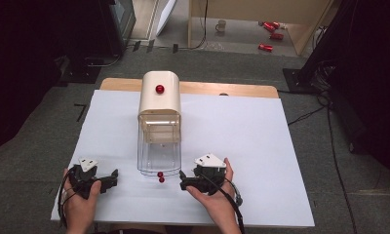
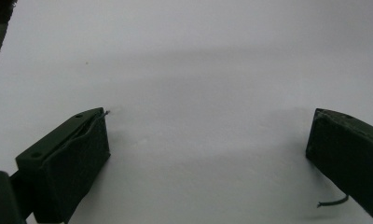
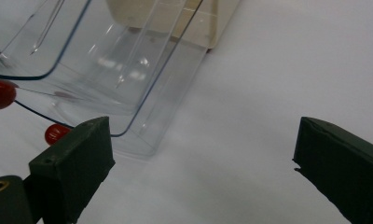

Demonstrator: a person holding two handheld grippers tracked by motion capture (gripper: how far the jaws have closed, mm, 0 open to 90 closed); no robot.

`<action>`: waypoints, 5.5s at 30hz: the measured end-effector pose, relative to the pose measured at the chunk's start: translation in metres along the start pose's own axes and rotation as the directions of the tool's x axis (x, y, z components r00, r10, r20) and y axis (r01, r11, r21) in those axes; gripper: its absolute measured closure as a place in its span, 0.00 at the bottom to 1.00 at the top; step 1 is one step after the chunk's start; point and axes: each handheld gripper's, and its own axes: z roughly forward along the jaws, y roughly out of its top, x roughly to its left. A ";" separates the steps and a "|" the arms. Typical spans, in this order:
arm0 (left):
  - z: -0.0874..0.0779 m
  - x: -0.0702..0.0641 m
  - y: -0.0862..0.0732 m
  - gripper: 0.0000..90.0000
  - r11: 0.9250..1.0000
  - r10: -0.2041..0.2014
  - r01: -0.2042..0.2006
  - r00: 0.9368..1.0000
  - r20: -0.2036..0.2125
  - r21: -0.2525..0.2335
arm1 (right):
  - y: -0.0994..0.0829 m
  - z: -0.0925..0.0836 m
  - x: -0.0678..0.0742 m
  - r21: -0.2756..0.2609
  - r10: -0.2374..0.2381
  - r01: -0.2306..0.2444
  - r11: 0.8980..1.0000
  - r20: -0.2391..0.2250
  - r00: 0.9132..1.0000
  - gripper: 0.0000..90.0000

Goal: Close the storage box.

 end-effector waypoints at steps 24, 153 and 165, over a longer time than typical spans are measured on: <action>0.000 0.000 0.000 0.00 1.000 0.001 -0.001 1.000 0.001 0.001 | -0.001 0.016 0.035 -0.050 -0.099 0.093 0.994 -0.132 0.986 0.39; 0.000 0.000 0.000 0.00 1.000 -0.001 0.001 1.000 0.001 0.001 | 0.001 0.019 0.024 0.013 -0.048 0.052 0.999 -0.200 0.979 0.00; 0.000 0.000 0.000 0.00 1.000 0.002 -0.002 1.000 0.001 0.004 | -0.015 0.039 0.029 0.065 -0.039 0.052 0.997 -0.196 0.980 0.00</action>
